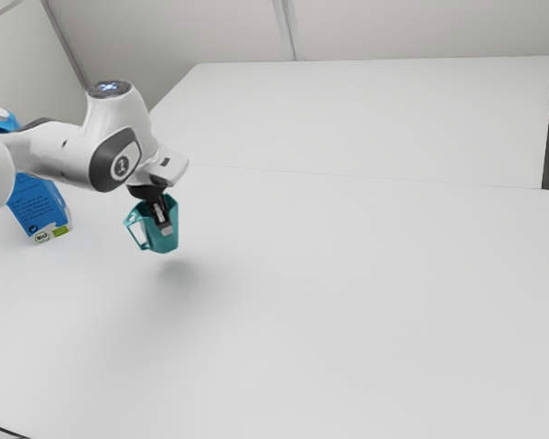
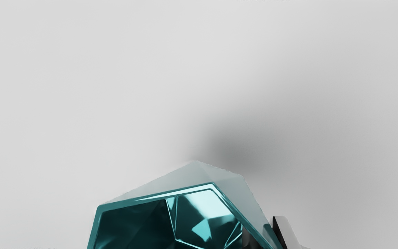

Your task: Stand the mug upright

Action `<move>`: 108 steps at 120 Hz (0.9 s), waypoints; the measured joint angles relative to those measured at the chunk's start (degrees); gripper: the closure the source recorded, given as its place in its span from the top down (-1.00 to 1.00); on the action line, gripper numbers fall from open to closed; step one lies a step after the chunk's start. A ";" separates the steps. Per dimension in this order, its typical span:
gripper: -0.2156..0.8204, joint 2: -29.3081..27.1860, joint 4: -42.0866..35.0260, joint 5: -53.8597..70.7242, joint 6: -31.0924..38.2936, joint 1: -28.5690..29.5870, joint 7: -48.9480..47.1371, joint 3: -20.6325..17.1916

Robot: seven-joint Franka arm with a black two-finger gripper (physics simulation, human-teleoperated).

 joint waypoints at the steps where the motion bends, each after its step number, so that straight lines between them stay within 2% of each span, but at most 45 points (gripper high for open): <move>1: -0.92 -0.09 -0.20 0.05 0.03 -0.14 -0.50 -0.04; 28: -0.92 -1.13 -1.10 -0.93 -3.05 -3.92 -12.98 -0.24; 49: -0.93 2.13 1.07 -2.50 -5.25 -4.24 -20.16 -0.24; 70: -0.92 5.28 3.92 -3.64 -6.08 -2.80 -25.52 -0.26; 108: -0.92 7.86 5.85 -5.55 -6.11 -6.17 -32.01 -0.20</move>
